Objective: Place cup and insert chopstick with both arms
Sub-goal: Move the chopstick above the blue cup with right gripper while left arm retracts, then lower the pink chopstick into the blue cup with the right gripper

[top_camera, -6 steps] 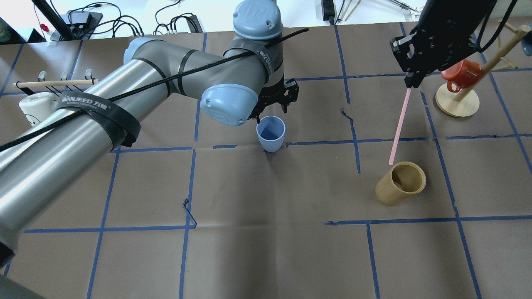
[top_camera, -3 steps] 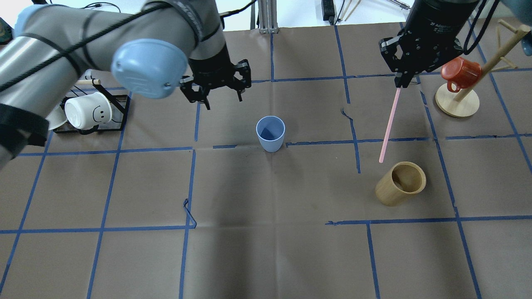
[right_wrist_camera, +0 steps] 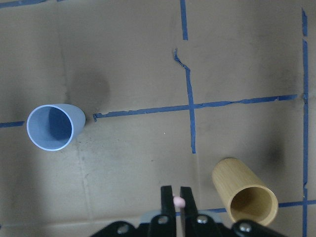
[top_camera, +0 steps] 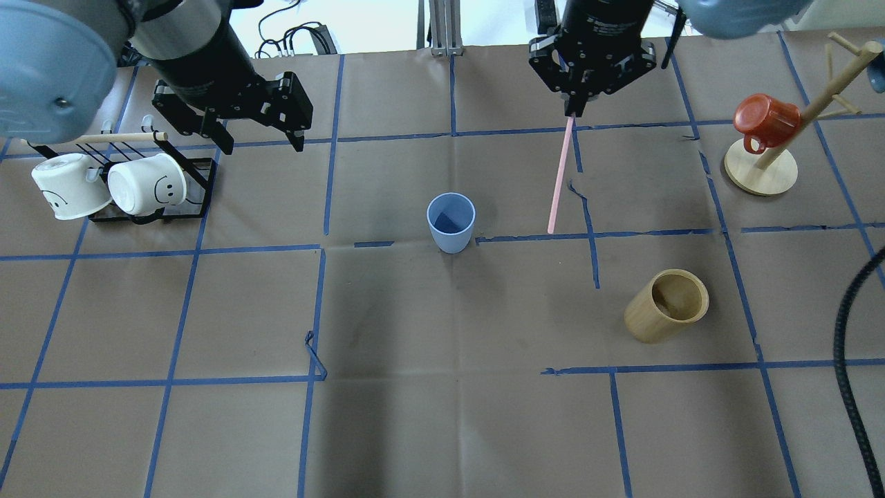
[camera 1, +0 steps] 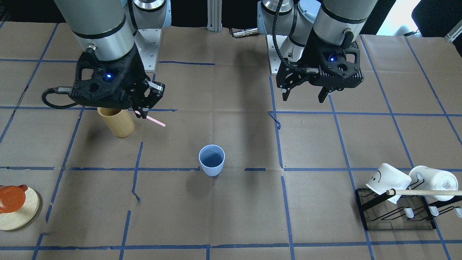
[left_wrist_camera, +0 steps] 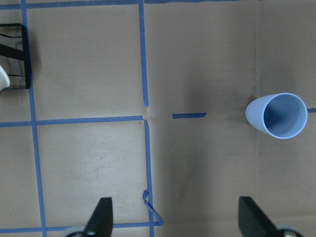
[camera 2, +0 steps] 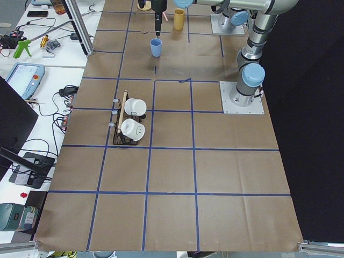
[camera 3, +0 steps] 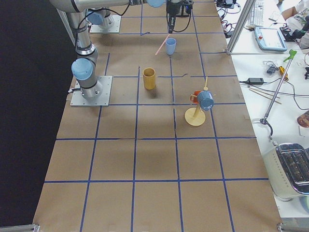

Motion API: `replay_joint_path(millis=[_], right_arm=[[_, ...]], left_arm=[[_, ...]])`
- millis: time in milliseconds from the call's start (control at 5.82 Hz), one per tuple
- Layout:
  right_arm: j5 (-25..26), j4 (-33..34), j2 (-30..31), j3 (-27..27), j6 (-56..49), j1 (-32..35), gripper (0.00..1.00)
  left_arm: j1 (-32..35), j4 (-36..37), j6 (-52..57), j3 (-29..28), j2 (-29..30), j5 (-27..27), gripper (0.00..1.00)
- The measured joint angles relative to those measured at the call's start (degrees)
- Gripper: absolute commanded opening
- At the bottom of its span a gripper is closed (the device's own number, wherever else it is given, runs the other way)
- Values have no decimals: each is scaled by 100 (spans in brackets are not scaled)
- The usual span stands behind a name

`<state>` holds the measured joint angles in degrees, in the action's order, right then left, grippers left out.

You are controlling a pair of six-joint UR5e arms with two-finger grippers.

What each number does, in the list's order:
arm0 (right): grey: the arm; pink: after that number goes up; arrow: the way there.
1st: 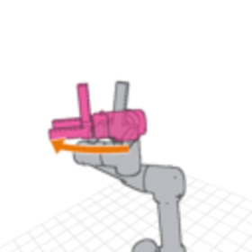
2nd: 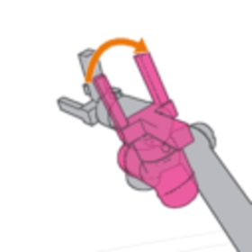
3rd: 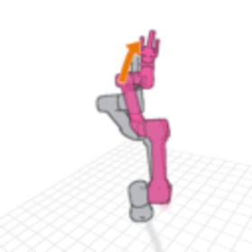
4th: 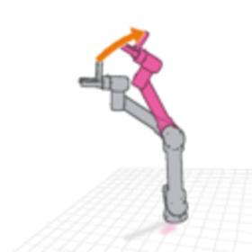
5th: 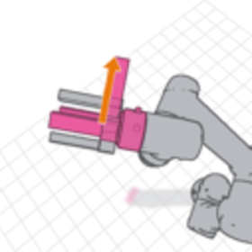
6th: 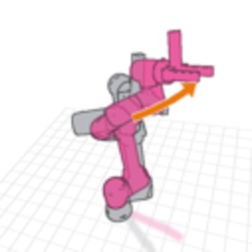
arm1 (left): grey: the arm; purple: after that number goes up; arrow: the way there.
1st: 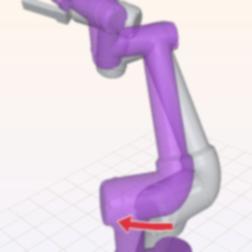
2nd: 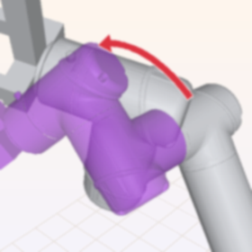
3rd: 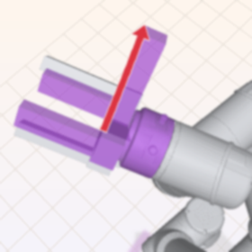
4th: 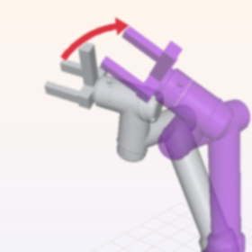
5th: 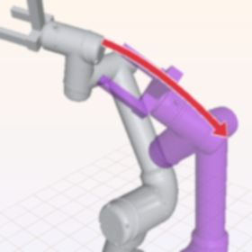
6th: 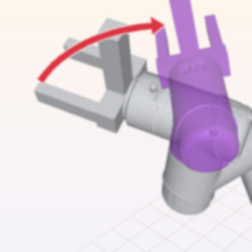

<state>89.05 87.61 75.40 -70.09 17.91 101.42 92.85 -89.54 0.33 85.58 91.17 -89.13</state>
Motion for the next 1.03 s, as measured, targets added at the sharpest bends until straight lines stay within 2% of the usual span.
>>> replay_joint_path(millis=[344, 516, 688, 1031], right_arm=[[12, -17, -962, 1107, 712, 681, 4], [22, 3, -1270, 1350, 905, 887, 4], [51, 32, -1464, 1407, 975, 1003, 4], [164, 55, -1589, 1160, 965, 1035, 4]], left_arm=[[-82, -148, 246, 35, -187, -14, 99], [-93, -157, 250, 9, -191, -22, 99], [-98, -162, 227, -1, -182, -13, 99], [-95, -163, 76, -5, -175, -7, 99]])
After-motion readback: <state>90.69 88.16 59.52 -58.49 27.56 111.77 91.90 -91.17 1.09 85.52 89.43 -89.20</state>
